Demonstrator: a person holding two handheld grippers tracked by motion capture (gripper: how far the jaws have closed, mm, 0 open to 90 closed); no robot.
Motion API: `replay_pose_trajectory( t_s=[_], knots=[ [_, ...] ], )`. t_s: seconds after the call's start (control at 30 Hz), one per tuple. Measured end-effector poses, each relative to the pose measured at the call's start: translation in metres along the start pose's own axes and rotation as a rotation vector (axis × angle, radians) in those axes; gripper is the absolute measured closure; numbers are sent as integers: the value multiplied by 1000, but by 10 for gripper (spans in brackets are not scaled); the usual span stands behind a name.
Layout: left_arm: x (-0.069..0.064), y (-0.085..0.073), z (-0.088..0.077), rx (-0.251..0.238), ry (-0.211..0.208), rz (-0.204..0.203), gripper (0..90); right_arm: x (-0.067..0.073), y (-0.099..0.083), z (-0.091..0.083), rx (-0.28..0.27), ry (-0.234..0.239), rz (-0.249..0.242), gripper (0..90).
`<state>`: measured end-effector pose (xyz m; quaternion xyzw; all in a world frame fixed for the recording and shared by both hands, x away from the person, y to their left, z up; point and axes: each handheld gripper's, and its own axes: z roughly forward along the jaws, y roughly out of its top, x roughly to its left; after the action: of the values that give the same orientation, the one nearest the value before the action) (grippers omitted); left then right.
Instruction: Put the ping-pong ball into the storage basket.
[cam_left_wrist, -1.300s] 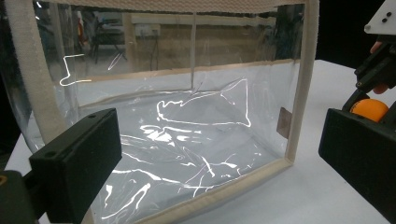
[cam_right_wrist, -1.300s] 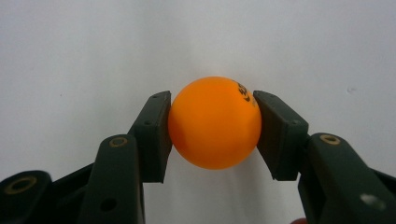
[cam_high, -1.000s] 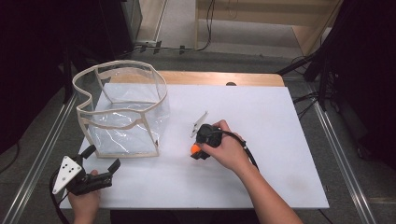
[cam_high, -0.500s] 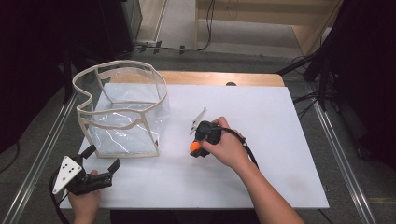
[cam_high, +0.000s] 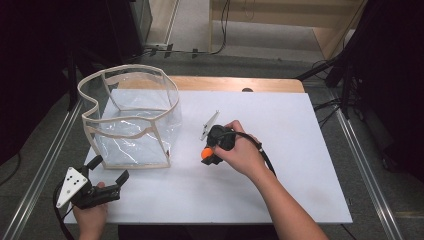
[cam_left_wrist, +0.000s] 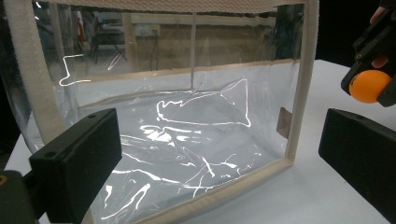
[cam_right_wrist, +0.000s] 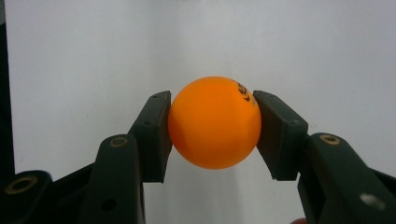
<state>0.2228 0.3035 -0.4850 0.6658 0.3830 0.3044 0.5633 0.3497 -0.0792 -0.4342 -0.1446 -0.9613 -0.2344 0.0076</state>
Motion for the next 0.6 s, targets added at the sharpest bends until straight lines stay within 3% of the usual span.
replay_pose_trajectory(
  t_s=[0.6],
  knots=[
    [0, 0, 0, 0, -1, 0, 0, 0, 17, -15, -14, 7, -20, 476]
  ],
)
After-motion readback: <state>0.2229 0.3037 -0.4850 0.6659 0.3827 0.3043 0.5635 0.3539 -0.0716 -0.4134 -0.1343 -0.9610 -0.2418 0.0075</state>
